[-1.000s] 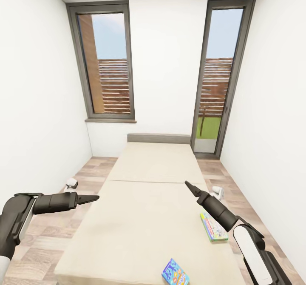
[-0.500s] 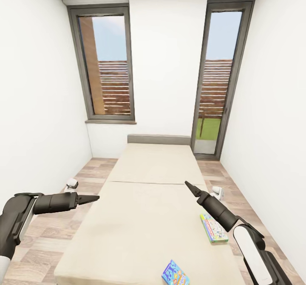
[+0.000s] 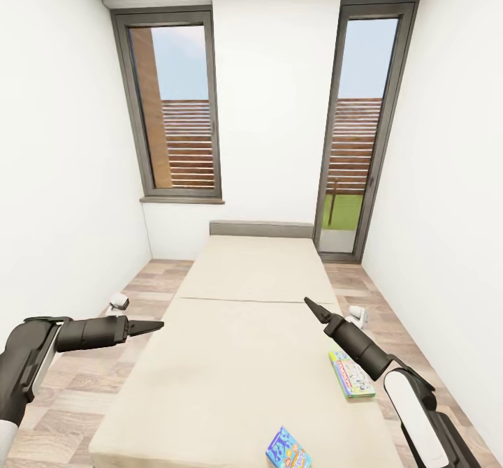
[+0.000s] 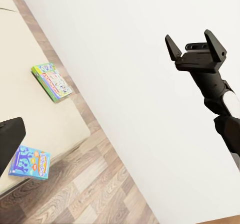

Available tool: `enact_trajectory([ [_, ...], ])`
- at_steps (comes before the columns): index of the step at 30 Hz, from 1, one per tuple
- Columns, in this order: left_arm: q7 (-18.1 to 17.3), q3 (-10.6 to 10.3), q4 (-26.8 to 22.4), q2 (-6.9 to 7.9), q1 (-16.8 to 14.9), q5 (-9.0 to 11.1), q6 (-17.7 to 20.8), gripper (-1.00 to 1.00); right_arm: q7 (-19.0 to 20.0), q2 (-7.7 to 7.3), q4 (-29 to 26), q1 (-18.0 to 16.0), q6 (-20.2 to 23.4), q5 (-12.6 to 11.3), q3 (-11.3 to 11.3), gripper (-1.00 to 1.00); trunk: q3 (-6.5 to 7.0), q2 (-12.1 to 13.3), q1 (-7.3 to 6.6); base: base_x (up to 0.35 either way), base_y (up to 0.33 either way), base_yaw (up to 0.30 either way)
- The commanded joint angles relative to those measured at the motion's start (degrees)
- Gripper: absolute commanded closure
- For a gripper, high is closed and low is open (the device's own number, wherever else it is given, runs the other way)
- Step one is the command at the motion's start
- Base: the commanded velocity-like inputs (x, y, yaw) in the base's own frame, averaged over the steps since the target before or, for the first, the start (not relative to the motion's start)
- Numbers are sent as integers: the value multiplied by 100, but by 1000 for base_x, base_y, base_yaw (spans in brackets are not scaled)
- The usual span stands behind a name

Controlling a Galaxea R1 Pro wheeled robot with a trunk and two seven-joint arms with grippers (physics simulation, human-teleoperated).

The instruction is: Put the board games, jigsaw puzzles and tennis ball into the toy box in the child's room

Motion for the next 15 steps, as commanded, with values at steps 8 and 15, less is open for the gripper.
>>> enact_trajectory([
  [8, -30, 1, -1, -1, -1, -18, 60, -100, 5, 21, 0, -2, 51, -55, -8, -100, -3, -4, 2, 0, 0, 0],
  [15, -46, -2, -1, -1, -1, -15, 51, -100, -57, -3, 0, -2, 73, -57, -12, -100, -3, -4, 2, 0, 0, 0],
])
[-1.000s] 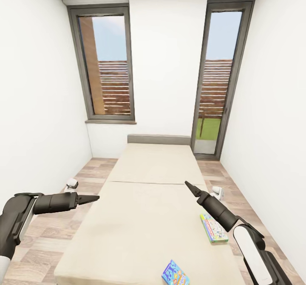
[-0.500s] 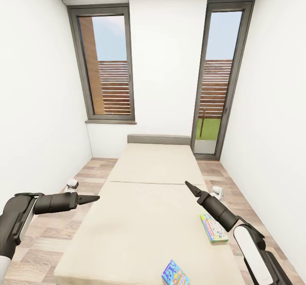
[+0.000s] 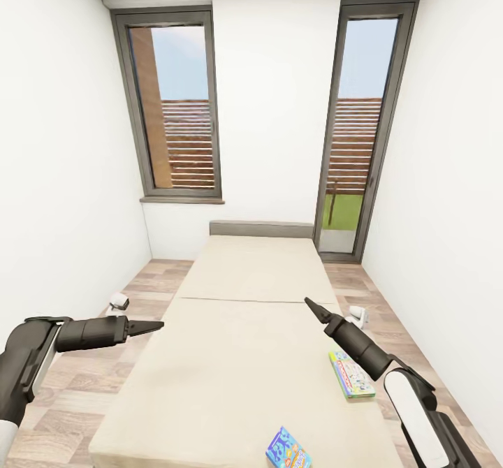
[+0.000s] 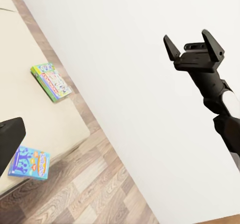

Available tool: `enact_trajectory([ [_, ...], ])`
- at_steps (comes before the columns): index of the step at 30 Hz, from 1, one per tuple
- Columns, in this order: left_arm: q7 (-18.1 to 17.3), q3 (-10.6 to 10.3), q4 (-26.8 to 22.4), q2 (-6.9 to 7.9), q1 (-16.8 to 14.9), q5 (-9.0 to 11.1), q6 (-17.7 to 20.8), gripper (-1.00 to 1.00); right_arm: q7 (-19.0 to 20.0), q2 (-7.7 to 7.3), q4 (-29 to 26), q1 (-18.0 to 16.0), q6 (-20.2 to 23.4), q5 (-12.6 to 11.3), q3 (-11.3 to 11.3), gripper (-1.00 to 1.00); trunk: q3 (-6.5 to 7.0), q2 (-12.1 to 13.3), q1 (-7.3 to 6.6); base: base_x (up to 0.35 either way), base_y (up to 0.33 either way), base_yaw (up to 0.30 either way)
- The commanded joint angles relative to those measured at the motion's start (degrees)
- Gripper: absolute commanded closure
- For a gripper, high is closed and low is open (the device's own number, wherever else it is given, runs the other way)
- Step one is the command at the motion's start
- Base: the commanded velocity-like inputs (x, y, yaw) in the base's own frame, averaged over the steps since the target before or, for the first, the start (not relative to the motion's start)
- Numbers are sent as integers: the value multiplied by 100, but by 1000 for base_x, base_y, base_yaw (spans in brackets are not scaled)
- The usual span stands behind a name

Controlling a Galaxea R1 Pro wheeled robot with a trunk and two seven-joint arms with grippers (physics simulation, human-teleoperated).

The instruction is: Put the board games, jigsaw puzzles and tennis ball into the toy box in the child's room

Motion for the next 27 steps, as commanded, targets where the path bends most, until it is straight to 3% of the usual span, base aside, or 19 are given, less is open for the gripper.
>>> enact_trajectory([
  [1, -28, 7, -1, 0, -1, -15, 59, -100, -6, -8, -1, -2, 61, -53, -10, -100, -3, -4, 2, 0, 0, 0],
  [8, -30, -6, -1, -6, -1, -26, 53, -100, -148, -37, 56, -2, 91, -50, -32, -100, -3, -4, 2, -35, -99, 0],
  [14, -25, -12, -1, -16, -1, -29, 53, -100, -284, -36, 183, -2, 112, -60, -216, -100, -3, -4, 2, -107, -255, 0],
  [27, -21, -13, -1, -15, -1, -30, 52, -100, -244, -28, 335, -2, 64, -60, -257, -100, -3, -4, 2, -128, -270, 0],
])
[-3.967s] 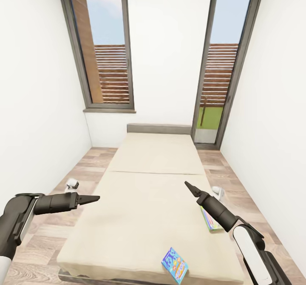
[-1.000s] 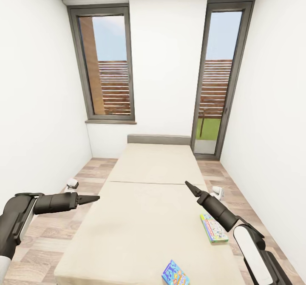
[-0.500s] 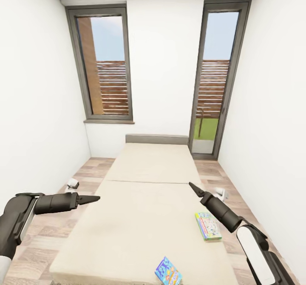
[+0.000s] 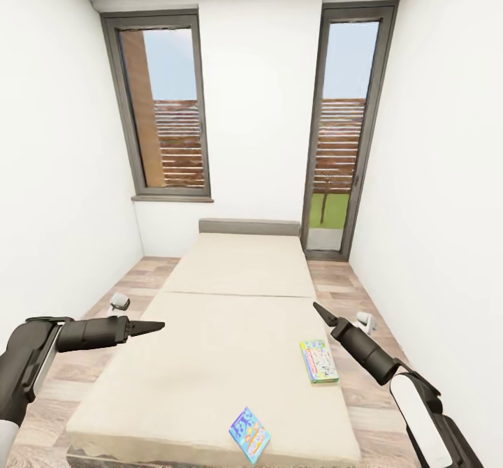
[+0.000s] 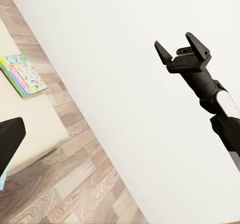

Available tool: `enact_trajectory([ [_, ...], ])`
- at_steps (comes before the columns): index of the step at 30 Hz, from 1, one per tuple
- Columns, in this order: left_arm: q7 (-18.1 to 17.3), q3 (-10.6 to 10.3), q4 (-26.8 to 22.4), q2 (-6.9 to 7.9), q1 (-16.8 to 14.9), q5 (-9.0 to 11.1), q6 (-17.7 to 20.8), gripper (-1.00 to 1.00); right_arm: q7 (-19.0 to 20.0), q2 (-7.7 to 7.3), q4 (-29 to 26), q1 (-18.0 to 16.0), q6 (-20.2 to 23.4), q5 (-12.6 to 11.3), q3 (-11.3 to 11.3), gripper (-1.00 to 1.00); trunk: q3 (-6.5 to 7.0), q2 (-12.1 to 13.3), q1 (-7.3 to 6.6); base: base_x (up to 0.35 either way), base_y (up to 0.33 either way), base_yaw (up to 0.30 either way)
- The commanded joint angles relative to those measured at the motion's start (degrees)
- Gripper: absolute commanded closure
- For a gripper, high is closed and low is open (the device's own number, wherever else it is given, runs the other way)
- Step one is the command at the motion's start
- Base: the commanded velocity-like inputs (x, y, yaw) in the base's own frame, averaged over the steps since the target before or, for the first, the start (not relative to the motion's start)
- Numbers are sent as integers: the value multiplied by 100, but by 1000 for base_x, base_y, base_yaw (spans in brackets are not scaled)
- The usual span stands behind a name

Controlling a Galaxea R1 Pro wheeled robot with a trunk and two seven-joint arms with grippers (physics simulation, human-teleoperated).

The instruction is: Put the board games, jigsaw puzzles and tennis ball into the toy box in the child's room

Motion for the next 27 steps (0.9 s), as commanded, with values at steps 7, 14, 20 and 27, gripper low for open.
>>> enact_trajectory([
  [7, -27, 2, -2, -1, -2, -15, 60, -100, 1, 10, -4, -2, 36, -48, -11, -100, -3, -4, 1, -36, -78, 0],
  [14, -27, 2, -2, -2, -2, -16, 60, -100, 12, 6, -1, -2, 54, -53, -18, -100, -3, -4, 1, -4, -9, 0],
  [20, -27, 2, -2, -2, -2, -17, 60, -100, 17, 3, 3, -2, 52, -56, -18, -100, -3, -4, 1, -4, -23, 0],
  [27, -27, 2, -2, -2, -2, -17, 60, -100, 19, 3, 7, -2, 49, -57, -18, -100, -11, -4, 1, -31, -215, -29],
])
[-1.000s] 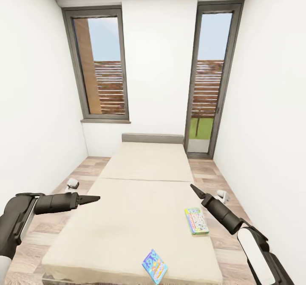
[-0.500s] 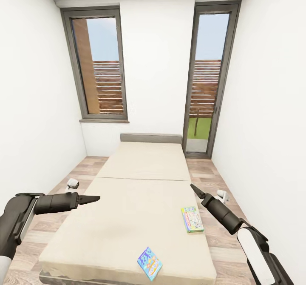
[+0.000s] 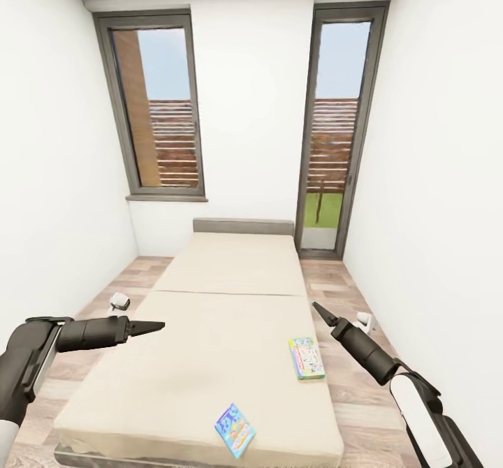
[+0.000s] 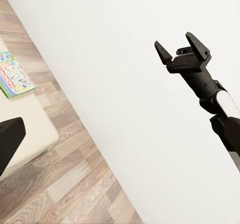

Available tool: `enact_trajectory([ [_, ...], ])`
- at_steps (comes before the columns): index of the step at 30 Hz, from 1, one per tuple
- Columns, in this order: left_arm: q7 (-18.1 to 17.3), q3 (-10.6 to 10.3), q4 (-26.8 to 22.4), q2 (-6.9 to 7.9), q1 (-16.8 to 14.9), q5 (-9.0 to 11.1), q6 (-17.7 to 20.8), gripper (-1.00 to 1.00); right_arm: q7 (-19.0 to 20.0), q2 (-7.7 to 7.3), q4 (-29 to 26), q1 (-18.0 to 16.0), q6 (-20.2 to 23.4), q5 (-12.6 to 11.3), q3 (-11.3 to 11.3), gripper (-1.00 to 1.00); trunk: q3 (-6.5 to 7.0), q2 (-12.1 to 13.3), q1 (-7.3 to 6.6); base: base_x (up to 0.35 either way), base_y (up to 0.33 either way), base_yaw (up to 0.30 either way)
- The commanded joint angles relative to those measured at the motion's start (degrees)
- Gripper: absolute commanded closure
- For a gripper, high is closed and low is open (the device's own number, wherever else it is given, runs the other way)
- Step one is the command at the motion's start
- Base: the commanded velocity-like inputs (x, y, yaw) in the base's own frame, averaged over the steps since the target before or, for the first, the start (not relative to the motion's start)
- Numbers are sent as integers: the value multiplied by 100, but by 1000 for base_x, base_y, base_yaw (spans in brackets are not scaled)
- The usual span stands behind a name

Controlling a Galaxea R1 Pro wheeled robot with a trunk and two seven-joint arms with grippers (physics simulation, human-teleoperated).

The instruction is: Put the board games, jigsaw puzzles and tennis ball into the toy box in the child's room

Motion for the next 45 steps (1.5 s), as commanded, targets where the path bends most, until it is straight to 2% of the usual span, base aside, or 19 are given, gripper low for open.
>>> enact_trajectory([
  [1, -29, 2, -1, 1, -2, -16, 60, -100, 7, 2, 1, -2, 49, -50, -9, -100, -8, -6, 2, -9, -266, -126],
  [24, -29, 2, -1, 9, -2, -16, 60, -100, 6, 14, -8, -2, 31, -41, 8, -100, -120, -6, 2, -1, -119, -213],
  [45, -21, 2, -1, 10, -2, -7, 67, -100, 7, 46, -42, -2, 28, -26, 9, -100, -125, -6, 2, 0, -85, -17],
])
